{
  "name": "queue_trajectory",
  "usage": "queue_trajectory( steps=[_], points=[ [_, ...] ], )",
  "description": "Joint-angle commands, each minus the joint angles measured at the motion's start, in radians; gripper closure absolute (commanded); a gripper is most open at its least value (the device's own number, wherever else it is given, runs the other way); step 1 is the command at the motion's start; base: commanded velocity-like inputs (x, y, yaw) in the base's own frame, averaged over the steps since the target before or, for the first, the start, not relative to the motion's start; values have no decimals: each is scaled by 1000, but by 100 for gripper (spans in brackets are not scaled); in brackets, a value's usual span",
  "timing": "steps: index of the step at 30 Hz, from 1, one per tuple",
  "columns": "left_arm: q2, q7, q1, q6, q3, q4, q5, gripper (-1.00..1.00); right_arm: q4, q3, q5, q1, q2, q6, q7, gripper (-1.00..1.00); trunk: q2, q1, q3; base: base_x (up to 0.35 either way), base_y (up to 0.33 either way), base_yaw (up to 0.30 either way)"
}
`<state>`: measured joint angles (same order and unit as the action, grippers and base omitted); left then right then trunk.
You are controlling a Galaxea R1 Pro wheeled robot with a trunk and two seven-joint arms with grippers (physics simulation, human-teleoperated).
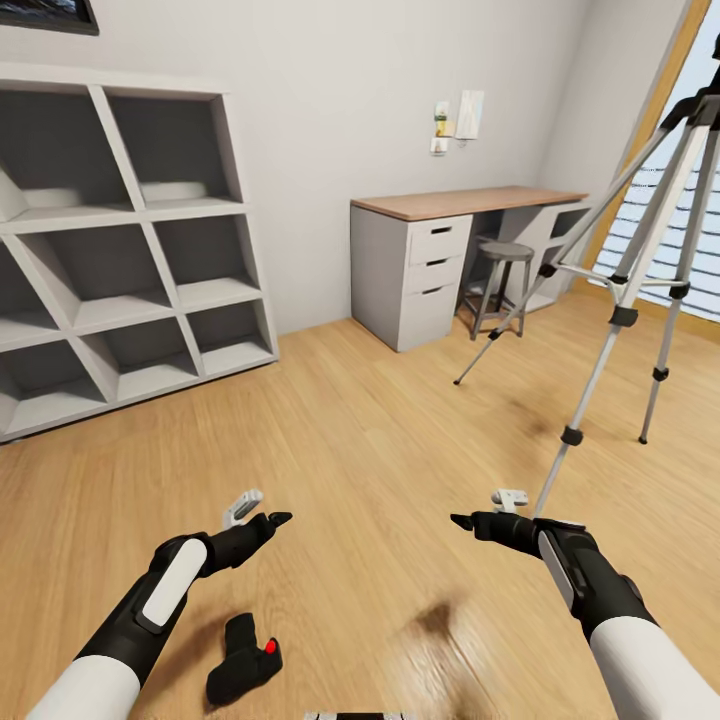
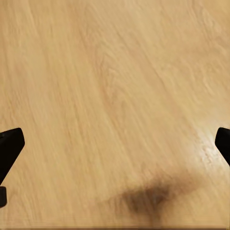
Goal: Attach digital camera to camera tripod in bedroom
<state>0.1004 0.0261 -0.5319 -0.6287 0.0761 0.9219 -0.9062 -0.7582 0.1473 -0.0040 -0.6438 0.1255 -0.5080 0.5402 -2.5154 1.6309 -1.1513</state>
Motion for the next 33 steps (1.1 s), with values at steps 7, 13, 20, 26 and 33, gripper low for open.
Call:
queue_trajectory(
  steps=[7, 13, 20, 26, 33],
  points=[
    [0, 2, 0, -2, 3, 5, -6, -100, -2, 3, 2, 0, -2, -4, 4, -100, -2, 3, -28, 0, 0, 0],
    [0, 2, 0, -2, 7, 6, -6, -100, -14, 4, -6, 0, -4, -8, 8, -100, -3, 6, -51, 0, 0, 0],
    [2, 1, 0, -1, 9, 5, -6, -100, -105, -5, -10, 3, -18, -2, 11, -100, -5, 9, -78, 0, 0, 0],
    [2, 1, 0, -1, 10, 5, -6, -100, -93, -5, -3, 4, -28, 4, 7, -100, -6, 11, -102, 0, 0, 0],
    [2, 1, 0, 0, 10, 6, -6, -100, -89, -3, -6, 4, -26, 5, 7, -100, -8, 15, -129, 0, 0, 0]
  ],
)
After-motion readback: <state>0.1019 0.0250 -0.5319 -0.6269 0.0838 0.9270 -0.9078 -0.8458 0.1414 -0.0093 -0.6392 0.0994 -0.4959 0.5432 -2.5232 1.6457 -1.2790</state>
